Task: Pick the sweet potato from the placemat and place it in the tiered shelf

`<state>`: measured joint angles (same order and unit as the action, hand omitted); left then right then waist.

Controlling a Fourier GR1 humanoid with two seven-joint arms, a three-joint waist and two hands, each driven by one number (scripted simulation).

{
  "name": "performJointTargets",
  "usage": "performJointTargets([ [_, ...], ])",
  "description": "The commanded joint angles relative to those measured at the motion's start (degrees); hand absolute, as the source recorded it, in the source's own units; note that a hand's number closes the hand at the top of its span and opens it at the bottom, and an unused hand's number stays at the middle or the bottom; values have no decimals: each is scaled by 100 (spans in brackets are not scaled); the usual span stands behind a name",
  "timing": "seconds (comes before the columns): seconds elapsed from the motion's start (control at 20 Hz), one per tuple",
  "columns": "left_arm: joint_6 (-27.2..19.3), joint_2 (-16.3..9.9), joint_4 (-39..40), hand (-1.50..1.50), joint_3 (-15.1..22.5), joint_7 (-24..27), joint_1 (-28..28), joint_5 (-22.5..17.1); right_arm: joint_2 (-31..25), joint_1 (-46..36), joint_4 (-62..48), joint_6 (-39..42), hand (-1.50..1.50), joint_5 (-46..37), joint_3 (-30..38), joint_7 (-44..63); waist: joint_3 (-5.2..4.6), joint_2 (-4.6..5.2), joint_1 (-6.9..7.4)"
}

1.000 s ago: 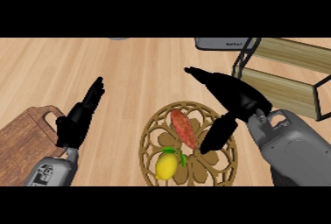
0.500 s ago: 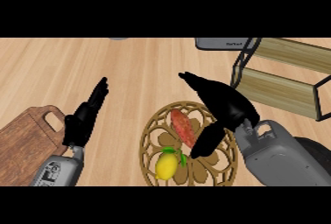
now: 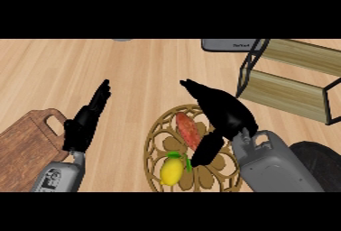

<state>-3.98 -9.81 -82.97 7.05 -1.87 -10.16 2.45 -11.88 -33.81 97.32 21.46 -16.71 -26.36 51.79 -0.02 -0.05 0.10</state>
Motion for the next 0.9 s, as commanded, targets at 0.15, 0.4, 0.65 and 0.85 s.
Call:
performJointTargets([
  [0.15, -127, 329, 122, 0, 37, 258, 175, 271, 416, 104, -359, 314, -150, -541, 177, -137, 1, 5, 5],
  [0.4, 283, 59, 40, 0, -269, 180, 100, 159, 656, 338, -335, 525, -150, -915, 168, -190, 1, 2, -2],
  [0.65, 301, 228, -266, 0, -183, -188, 94, 237, 666, 314, -738, 686, -150, -1226, 471, -583, 2, 3, 5],
  [0.85, 95, 414, 202, 0, -234, -7, -250, 442, 802, 926, -518, 405, -150, -1731, -12, -652, 1, 6, -23],
])
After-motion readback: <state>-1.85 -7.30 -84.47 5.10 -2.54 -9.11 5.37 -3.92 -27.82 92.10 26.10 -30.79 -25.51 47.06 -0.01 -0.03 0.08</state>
